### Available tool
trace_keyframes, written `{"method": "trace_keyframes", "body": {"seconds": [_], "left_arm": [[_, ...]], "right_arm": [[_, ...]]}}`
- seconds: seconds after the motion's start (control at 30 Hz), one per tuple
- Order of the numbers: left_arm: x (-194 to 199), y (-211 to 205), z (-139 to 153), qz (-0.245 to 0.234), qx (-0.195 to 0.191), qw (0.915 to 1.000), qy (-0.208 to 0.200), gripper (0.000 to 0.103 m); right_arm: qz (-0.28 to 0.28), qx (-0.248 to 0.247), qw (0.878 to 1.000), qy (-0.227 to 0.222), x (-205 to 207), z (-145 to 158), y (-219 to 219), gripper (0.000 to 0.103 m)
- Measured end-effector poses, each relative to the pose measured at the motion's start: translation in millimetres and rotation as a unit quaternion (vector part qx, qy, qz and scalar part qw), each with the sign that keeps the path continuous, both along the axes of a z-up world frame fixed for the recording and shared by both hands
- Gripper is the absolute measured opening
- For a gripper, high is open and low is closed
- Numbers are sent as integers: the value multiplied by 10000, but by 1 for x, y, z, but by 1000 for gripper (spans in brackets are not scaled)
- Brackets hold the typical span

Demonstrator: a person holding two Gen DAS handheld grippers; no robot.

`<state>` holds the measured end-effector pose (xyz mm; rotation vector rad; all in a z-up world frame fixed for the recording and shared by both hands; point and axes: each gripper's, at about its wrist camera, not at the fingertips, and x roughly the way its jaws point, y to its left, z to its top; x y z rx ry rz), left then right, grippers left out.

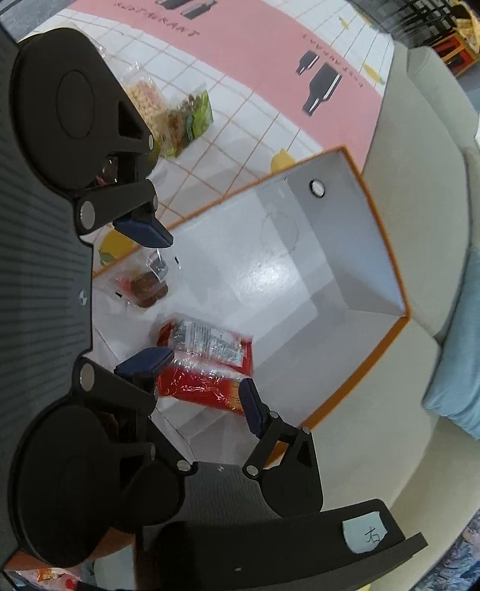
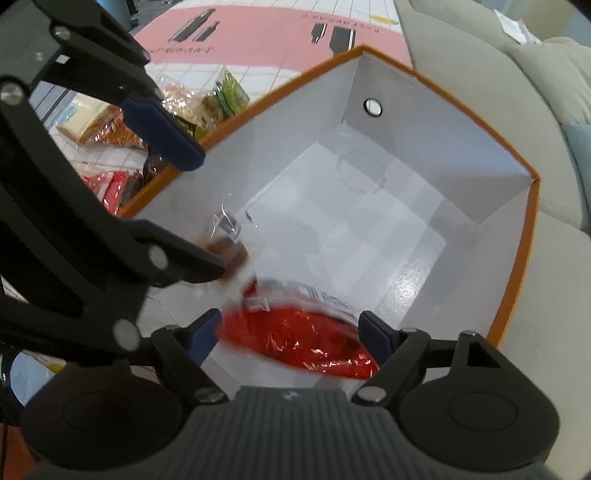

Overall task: Organize snacks
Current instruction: 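Carry both snacks into the orange box and open both tools, then move both tools back over the remaining snacks on the table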

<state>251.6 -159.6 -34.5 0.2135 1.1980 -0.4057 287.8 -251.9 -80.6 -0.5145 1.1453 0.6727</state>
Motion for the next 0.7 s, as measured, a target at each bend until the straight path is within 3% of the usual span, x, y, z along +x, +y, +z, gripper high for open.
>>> {"method": "trace_keyframes", "body": {"seconds": [0.3, 0.53, 0.7], "left_arm": [[-45, 33, 52, 290, -377, 9963, -718, 73], [-90, 75, 81, 794, -740, 9876, -1134, 73], [-118, 114, 86, 1309, -962, 9781, -1299, 74]], "right_arm": [[-587, 196, 9936, -947, -36, 52, 13, 80], [-1181, 1075, 9728, -1678, -88, 93, 30, 80], [-1343, 1546, 9589, -1962, -130, 104, 51, 80]]}}
